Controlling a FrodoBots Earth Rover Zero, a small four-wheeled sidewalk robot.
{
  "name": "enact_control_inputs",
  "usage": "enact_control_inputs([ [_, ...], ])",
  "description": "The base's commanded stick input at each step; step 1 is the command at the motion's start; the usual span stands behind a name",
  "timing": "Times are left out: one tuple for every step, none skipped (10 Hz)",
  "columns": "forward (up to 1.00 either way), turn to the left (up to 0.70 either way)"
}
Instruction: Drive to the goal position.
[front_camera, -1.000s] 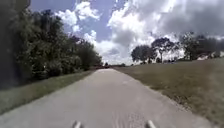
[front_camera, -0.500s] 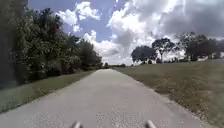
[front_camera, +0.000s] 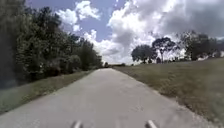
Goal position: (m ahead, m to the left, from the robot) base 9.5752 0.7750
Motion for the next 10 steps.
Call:
enact_control_inputs([
  [0.5,0.0],
  [0.5,0.0],
  [0.5,0.0],
  [0.5,0.0],
  [0.5,0.0],
  [0.5,0.0],
  [0.5,0.0],
  [0.5,0.0],
  [0.5,0.0],
  [0.5,0.05],
])
